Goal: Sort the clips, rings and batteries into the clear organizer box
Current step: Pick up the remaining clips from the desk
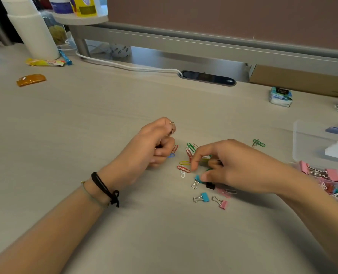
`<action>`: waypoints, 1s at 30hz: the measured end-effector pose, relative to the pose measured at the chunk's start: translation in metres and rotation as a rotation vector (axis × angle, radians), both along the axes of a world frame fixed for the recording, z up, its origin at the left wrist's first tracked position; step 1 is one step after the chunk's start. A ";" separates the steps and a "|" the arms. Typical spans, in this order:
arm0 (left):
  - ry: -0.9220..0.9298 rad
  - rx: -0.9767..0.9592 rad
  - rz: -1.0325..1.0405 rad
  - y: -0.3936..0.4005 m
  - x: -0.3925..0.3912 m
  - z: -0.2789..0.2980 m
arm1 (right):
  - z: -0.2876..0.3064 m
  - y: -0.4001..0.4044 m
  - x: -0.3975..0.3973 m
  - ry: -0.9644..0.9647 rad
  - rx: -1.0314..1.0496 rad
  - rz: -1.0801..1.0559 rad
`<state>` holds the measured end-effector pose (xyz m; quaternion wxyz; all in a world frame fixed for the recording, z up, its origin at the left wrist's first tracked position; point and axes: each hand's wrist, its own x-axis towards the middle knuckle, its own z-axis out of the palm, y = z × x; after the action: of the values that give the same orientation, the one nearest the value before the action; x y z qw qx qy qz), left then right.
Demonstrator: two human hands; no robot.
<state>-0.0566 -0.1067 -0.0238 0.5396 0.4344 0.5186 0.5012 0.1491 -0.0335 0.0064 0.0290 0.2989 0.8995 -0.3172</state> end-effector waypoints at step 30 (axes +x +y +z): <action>0.144 0.001 0.101 -0.007 0.018 0.006 | -0.016 -0.011 -0.005 -0.002 0.440 0.024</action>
<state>-0.0388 -0.1139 -0.0175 0.4747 0.4426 0.5770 0.4958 0.1437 -0.0444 -0.0097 -0.0323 0.2878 0.9505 -0.1126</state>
